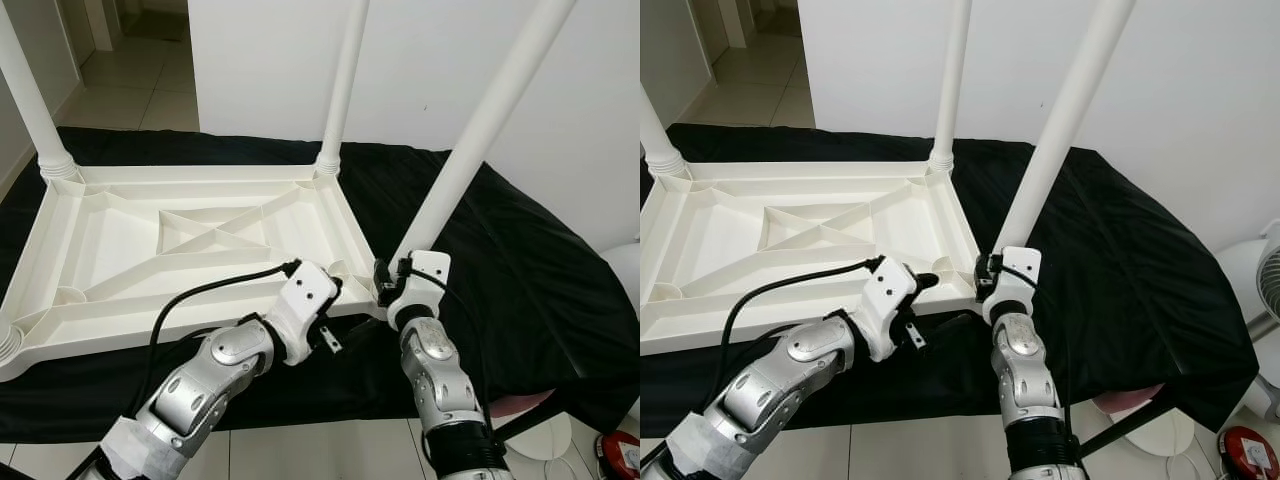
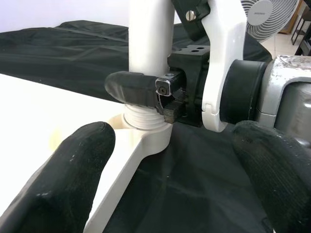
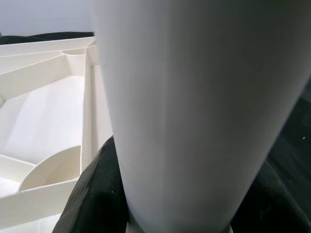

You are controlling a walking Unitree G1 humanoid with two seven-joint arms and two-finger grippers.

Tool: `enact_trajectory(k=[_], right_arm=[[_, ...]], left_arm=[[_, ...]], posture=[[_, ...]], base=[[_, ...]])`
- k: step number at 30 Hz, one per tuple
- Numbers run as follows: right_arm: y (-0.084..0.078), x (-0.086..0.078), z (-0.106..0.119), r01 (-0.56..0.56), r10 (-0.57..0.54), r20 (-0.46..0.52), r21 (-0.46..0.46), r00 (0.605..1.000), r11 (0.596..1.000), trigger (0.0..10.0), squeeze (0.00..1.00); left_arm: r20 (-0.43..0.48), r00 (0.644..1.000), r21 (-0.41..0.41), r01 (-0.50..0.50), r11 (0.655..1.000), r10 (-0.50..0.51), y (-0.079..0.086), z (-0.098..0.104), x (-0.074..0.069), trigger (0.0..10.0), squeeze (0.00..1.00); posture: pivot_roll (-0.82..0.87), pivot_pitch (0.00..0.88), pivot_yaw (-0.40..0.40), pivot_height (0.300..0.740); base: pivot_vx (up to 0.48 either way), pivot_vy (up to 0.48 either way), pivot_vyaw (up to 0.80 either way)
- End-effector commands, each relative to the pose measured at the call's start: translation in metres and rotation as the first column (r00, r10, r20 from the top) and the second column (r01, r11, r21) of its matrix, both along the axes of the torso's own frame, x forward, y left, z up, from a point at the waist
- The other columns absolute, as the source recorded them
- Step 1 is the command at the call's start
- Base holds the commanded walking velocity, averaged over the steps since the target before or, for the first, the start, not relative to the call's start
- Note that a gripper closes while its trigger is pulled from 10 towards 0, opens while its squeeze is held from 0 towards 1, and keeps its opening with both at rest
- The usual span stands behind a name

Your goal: Building children table

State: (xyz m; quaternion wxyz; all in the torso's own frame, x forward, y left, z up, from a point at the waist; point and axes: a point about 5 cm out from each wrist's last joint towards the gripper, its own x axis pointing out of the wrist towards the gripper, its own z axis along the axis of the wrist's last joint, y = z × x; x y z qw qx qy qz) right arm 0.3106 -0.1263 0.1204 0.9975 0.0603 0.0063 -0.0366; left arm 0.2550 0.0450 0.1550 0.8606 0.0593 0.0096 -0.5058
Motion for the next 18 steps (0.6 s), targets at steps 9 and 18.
enact_trajectory(k=[9, 18], right_arm=[[0.001, -0.013, -0.007, 0.038, -0.035, -0.065, 0.035, 0.997, 0.999, 10.0, 0.00], [0.000, -0.013, 0.001, -0.001, 0.003, -0.027, 0.055, 1.000, 0.999, 10.0, 1.00]], left_arm=[[-0.009, 0.990, -0.006, 0.138, 0.990, -0.138, -0.005, 0.002, -0.006, 10.0, 0.00], [-0.007, 0.990, -0.005, 0.141, 0.990, -0.141, -0.005, 0.002, -0.006, 10.0, 0.00]], posture=[[-0.01, 0.000, -0.110, 0.740], [-0.01, 0.000, -0.111, 0.740]], base=[[0.000, 0.000, 0.00], [0.000, 0.000, 0.00]])
